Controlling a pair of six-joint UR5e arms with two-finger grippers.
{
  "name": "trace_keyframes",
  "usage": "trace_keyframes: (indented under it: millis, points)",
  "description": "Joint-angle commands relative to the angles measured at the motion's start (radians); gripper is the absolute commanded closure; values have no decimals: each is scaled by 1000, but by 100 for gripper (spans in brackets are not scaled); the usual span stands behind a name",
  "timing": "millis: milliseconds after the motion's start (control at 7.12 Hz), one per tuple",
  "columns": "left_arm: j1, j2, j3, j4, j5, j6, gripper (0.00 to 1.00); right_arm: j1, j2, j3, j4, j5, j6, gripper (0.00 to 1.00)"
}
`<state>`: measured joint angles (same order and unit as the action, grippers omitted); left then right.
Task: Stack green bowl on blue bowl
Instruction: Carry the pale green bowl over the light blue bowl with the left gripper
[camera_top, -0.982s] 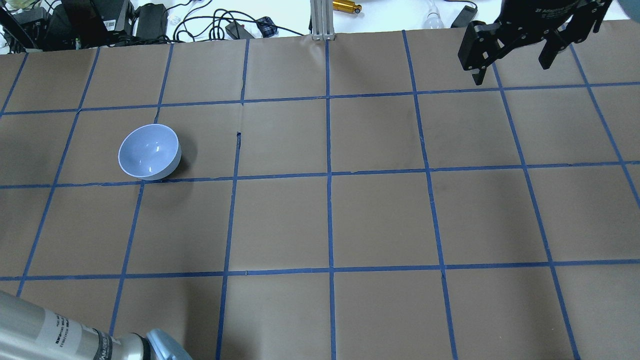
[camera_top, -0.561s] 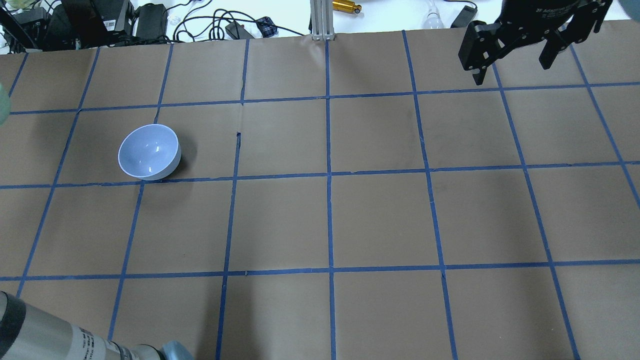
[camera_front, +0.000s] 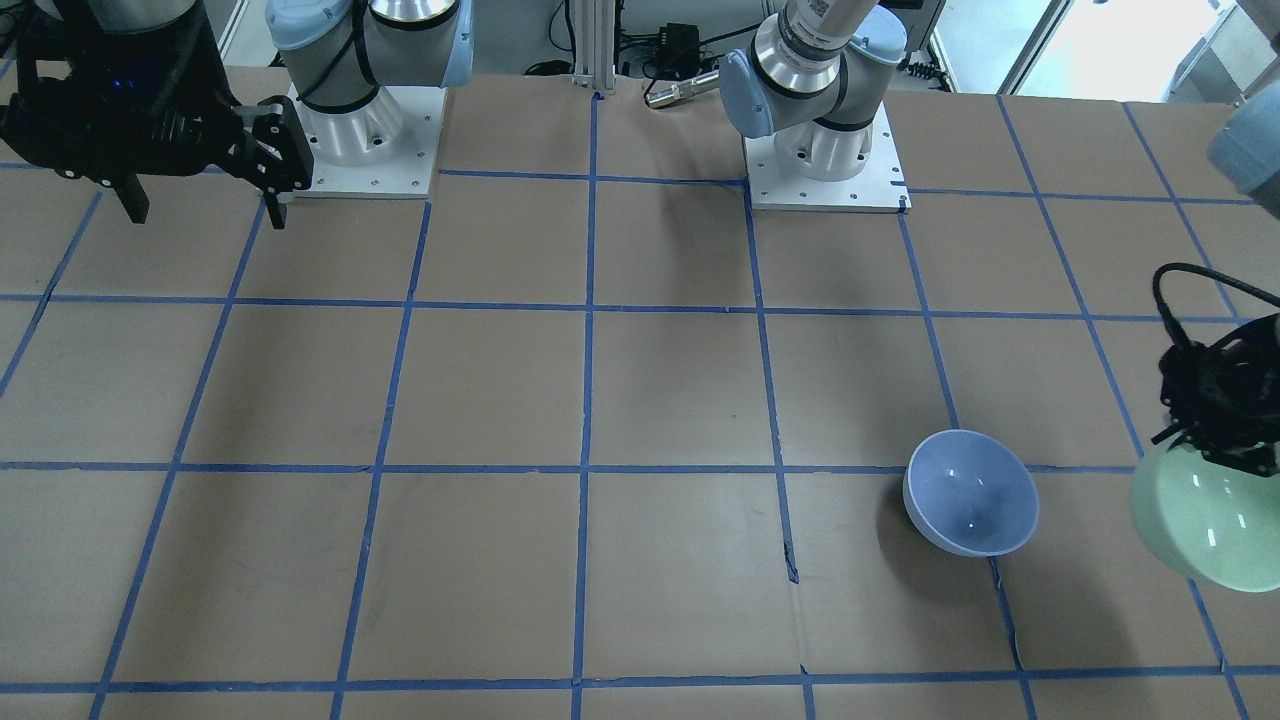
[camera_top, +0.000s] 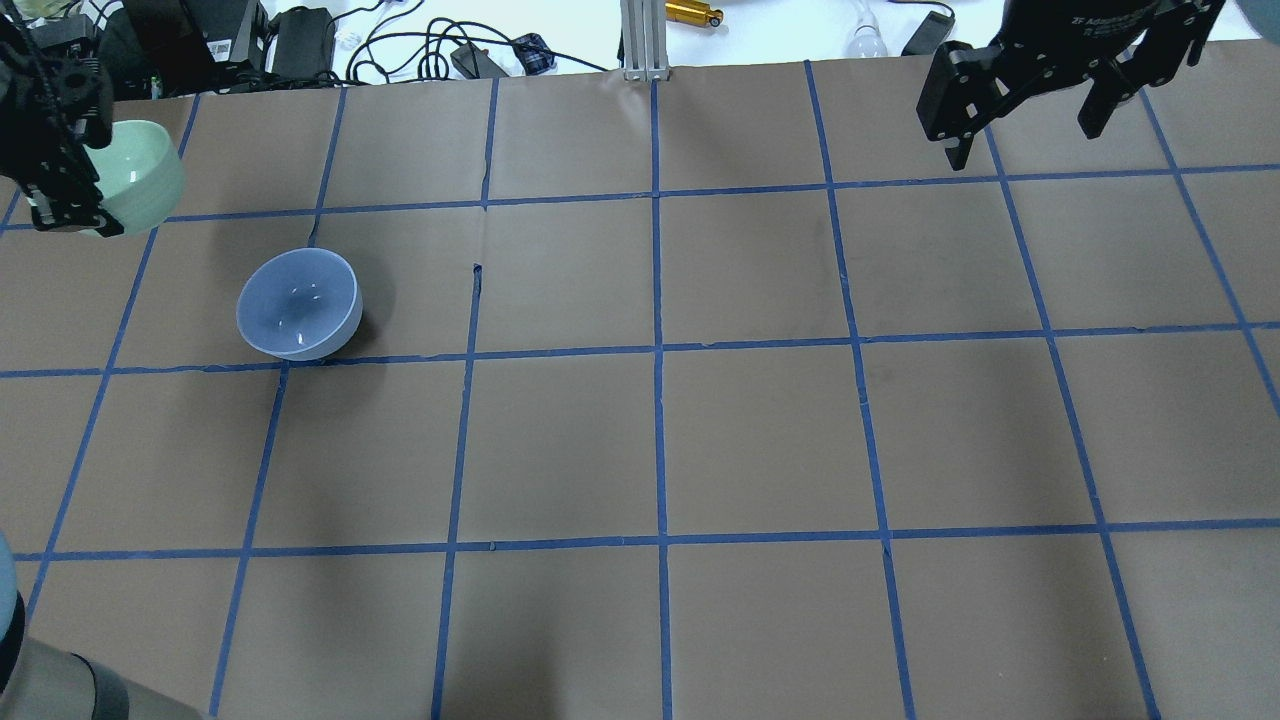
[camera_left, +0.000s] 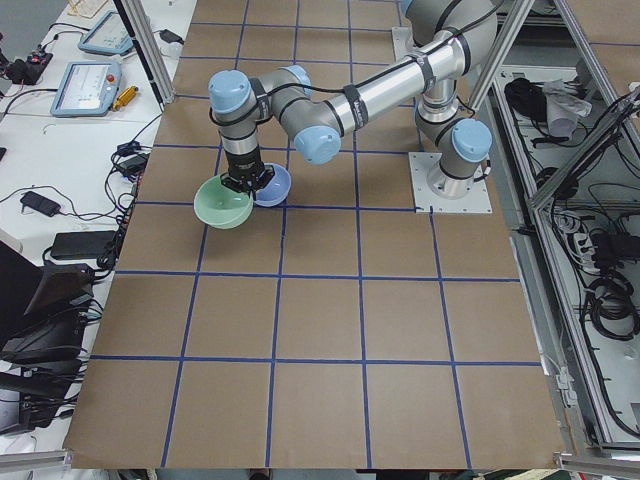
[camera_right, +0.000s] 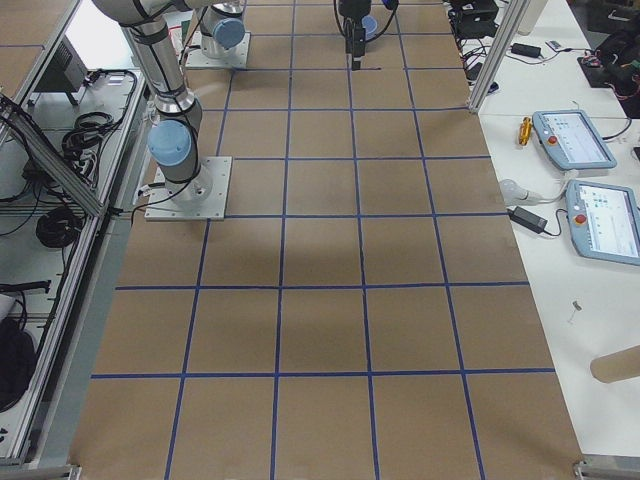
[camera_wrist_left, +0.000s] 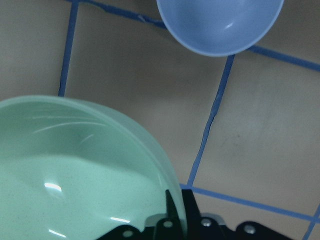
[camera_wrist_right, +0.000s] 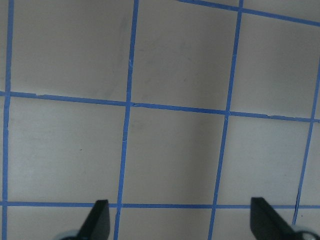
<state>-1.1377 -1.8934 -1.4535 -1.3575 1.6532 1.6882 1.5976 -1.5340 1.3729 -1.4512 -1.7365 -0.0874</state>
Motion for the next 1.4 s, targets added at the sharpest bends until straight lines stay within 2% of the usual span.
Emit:
trace_keyframes:
  millis: [0,561,982,1263]
  points:
    - [-124,28,-72,6,5,-218,100,-1,0,0,0,0,0,0]
    - [-174,85,-223,47,3,-415,100,1,0,0,0,0,0,0]
    - [-175,99,-344,171,10,-424,100,1,0,0,0,0,0,0]
    - [-172,91,-360,209,13,-420,100,1,0,0,0,0,0,0]
